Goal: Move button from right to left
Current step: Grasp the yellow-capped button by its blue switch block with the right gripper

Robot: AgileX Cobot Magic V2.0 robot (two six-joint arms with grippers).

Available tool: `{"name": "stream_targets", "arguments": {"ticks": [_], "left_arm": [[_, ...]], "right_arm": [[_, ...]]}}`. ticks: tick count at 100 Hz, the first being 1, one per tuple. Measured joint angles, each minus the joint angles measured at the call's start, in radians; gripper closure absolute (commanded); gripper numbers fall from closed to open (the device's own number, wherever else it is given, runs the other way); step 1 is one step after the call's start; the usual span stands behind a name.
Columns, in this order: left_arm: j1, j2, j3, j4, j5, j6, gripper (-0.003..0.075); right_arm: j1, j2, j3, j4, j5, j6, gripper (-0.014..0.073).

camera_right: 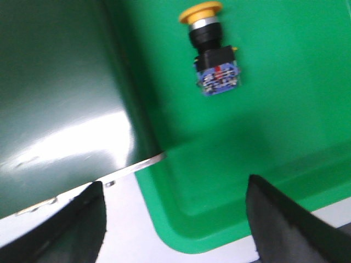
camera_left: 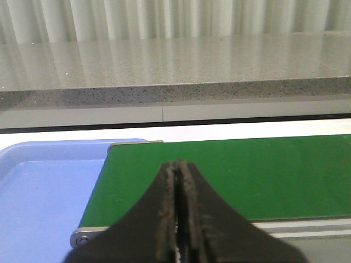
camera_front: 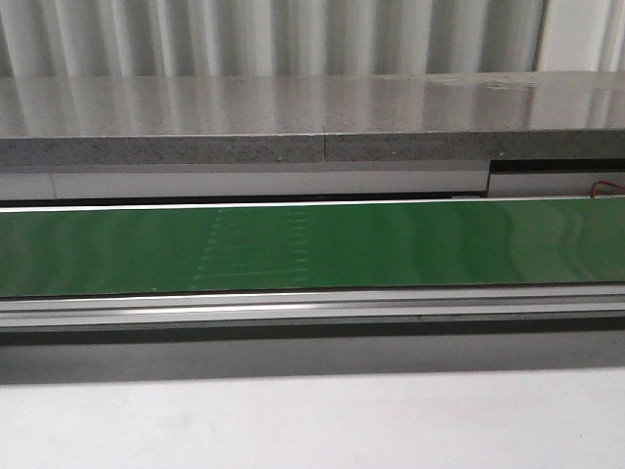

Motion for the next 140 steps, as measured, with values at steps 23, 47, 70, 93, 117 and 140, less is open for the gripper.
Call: {"name": "stream_targets", "arguments": {"ticks": [23, 47, 70, 93, 117, 140], "left_arm": [[0.0, 0.0, 0.0, 0.0, 0.0, 0.0, 0.0741], [0.0, 0.0, 0.0, 0.0, 0.0, 0.0, 0.0741], [0.0, 0.0, 0.0, 0.0, 0.0, 0.0, 0.0741], [0.0, 0.0, 0.0, 0.0, 0.0, 0.0, 0.0741], [0.0, 0.0, 0.0, 0.0, 0.0, 0.0, 0.0741], [0.0, 0.0, 0.0, 0.0, 0.0, 0.0, 0.0741]], "right_arm": [[-0.075, 0.161, -0.078, 0.0, 0.006, 0.0, 0.0065], [-0.09, 0.314, -0.15, -0.002, 0.006, -0.04, 0.0065], [-0.09, 0.45, -0.228, -0.003, -0.006, -0.1, 0.0065], [-0.09, 0.552, -0.281, -0.003, -0.016, -0.156, 0.0065], [-0.09, 0.599, -0.294, -0.003, -0.023, -0.179, 0.0232], [-0.09, 0.601, -0.296, -0.003, -0.03, -0.185, 0.0393]]}}
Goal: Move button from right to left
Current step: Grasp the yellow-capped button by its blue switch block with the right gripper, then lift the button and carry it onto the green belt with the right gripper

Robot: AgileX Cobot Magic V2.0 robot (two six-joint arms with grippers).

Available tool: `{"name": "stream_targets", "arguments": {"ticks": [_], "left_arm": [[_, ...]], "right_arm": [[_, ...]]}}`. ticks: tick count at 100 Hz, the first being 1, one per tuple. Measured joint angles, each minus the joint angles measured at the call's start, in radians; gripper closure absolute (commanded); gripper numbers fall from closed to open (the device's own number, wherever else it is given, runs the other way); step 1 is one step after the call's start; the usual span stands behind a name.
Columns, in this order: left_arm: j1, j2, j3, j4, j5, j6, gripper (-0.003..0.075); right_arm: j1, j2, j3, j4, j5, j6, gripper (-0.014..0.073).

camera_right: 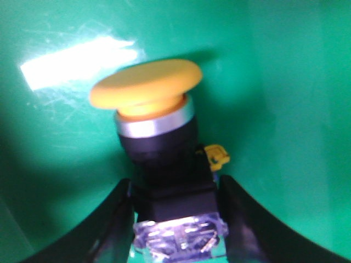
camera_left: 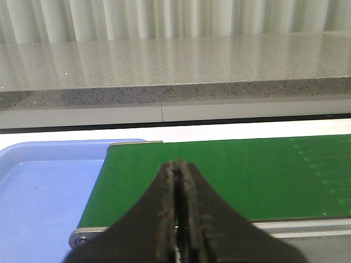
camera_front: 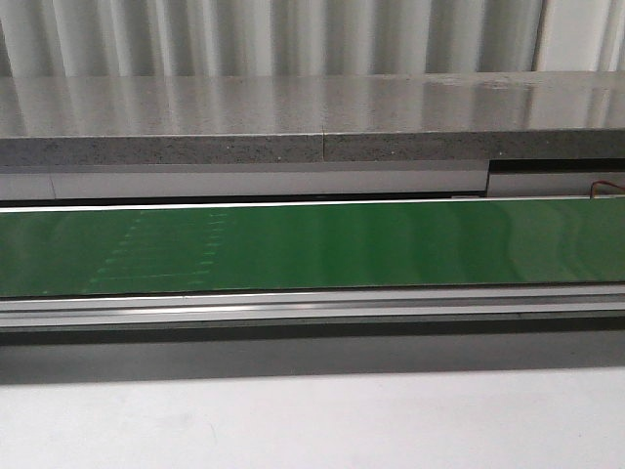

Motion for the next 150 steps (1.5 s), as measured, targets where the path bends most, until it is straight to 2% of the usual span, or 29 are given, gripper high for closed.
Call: {"name": "stream_targets", "arguments": {"ticks": [19, 50, 69, 100, 121, 135, 150], "left_arm": [[0.0, 0.0, 0.0, 0.0, 0.0, 0.0, 0.0741], [0.0, 0.0, 0.0, 0.0, 0.0, 0.0, 0.0741], [0.0, 0.0, 0.0, 0.0, 0.0, 0.0, 0.0741], [0.0, 0.0, 0.0, 0.0, 0.0, 0.0, 0.0741], [0.0, 0.0, 0.0, 0.0, 0.0, 0.0, 0.0741], [0.0, 0.0, 0.0, 0.0, 0.0, 0.0, 0.0741], [0.0, 0.0, 0.0, 0.0, 0.0, 0.0, 0.0741]], "right_arm": [[0.0, -0.029, 0.0, 0.004, 0.006, 0.0, 0.0393], [0.012, -0.252, 0.0, 0.038, 0.08, 0.0, 0.0393], [0.102, -0.337, 0.0, 0.038, 0.129, 0.0, 0.0393], [0.303, -0.344, 0.028, 0.048, 0.158, 0.049, 0.0393], [0.34, -0.283, 0.048, 0.049, 0.148, 0.089, 0.0393], [0.34, -0.255, 0.049, 0.049, 0.129, 0.102, 0.0349], [0.34, -0.239, 0.049, 0.049, 0.125, 0.106, 0.0244]]}}
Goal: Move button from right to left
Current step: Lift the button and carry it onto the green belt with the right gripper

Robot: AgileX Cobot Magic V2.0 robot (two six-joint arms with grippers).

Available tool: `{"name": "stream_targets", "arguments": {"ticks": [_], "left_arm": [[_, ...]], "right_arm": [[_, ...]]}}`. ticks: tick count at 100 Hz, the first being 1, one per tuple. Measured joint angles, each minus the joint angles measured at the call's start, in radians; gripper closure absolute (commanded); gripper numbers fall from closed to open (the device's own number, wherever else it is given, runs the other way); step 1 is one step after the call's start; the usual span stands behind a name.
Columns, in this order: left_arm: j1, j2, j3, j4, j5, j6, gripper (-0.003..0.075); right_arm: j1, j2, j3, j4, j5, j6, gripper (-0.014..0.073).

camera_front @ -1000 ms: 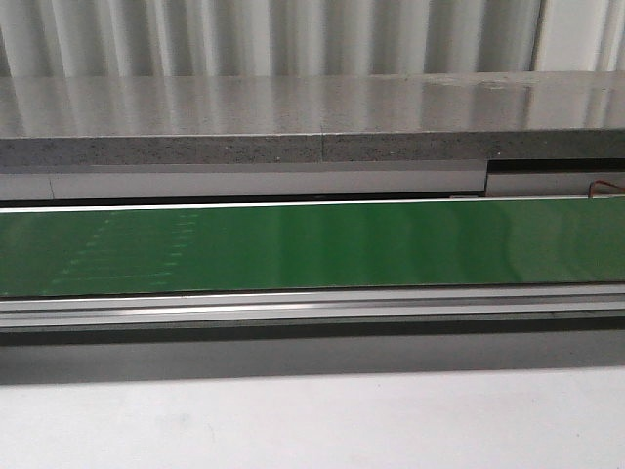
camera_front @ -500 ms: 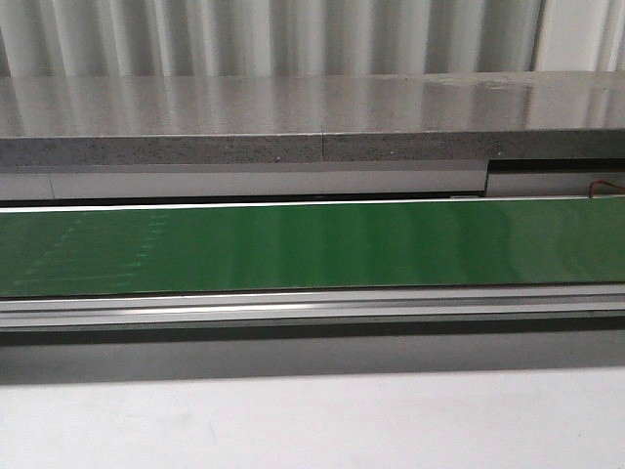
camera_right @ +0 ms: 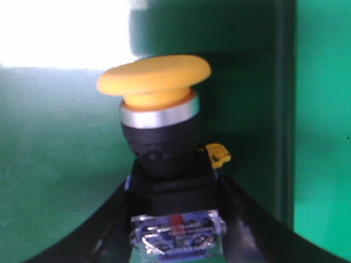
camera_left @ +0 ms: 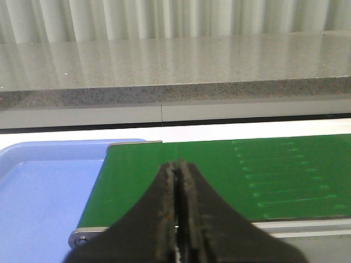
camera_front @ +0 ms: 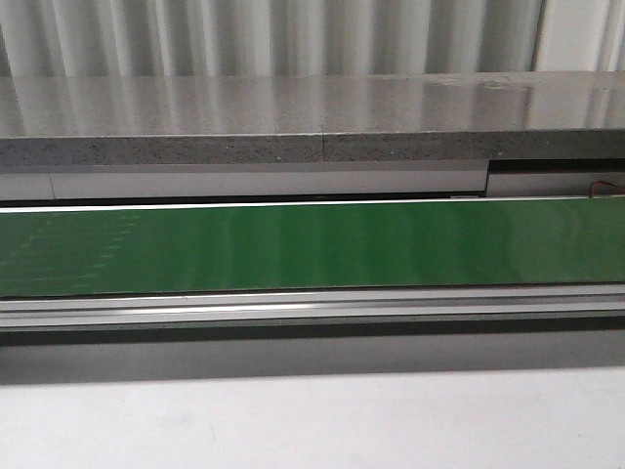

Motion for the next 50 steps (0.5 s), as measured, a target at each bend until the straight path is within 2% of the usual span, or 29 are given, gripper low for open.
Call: {"name": "stream_targets", "arguments": {"ticks": [21, 50], "left_arm": [[0.0, 0.0, 0.0, 0.0, 0.0, 0.0, 0.0741], [0.0, 0.0, 0.0, 0.0, 0.0, 0.0, 0.0741]], "right_arm": [[0.0, 0.004, 0.0, 0.0, -0.014, 0.0, 0.0041], [0.027, -0.105, 0.011, 0.019, -0.024, -0.059, 0.0051]]}}
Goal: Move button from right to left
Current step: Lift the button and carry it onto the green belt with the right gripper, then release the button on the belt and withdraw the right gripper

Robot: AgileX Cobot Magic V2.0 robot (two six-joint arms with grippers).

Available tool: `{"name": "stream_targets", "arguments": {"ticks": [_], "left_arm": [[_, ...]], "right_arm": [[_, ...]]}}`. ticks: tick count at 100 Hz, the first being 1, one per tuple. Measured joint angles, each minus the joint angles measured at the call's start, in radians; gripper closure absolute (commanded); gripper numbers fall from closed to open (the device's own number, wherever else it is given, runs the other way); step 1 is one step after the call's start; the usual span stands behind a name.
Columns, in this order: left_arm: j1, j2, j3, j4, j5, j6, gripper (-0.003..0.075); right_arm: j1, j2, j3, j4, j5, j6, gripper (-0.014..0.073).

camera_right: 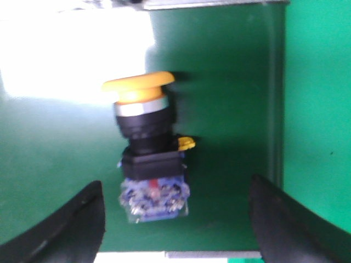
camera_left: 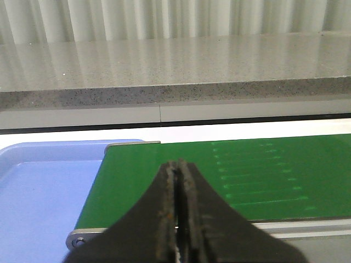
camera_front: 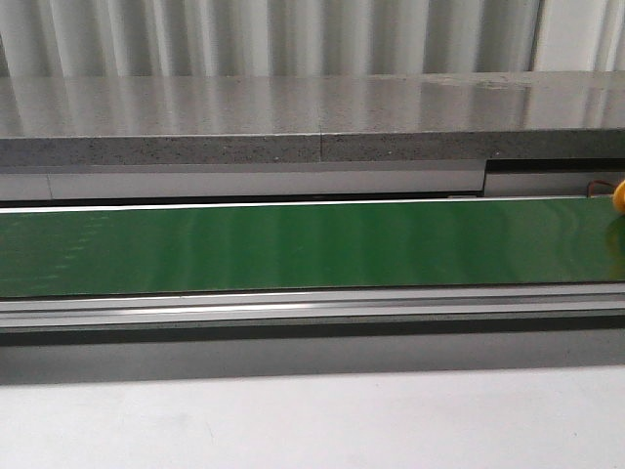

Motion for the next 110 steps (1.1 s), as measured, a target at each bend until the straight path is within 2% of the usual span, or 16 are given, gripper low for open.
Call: {"name": "stream_targets", "arguments": {"ticks": [12, 31, 43, 75, 110], "left_arm": [[0.0, 0.0, 0.0, 0.0, 0.0, 0.0, 0.0741], [0.0, 0.0, 0.0, 0.0, 0.0, 0.0, 0.0741], [0.0, 0.0, 0.0, 0.0, 0.0, 0.0, 0.0741], [0.0, 0.0, 0.0, 0.0, 0.0, 0.0, 0.0741], [0.0, 0.0, 0.0, 0.0, 0.0, 0.0, 0.0741]], "right_arm": [[0.035, -0.071, 0.03, 0.007, -0.002, -0.026, 0.0141], [0.1, -0.194, 0.127, 0.01, -0.013, -0.045, 0.0489], [0.135, -0.27, 0.207, 0.013, -0.039, -0.046, 0.0669], [0.184, -0.486, 0.37, 0.014, -0.098, -0.046, 0.066], [0.21, -0.795, 0.547, 0.014, -0.276, -0.046, 0.066]]}}
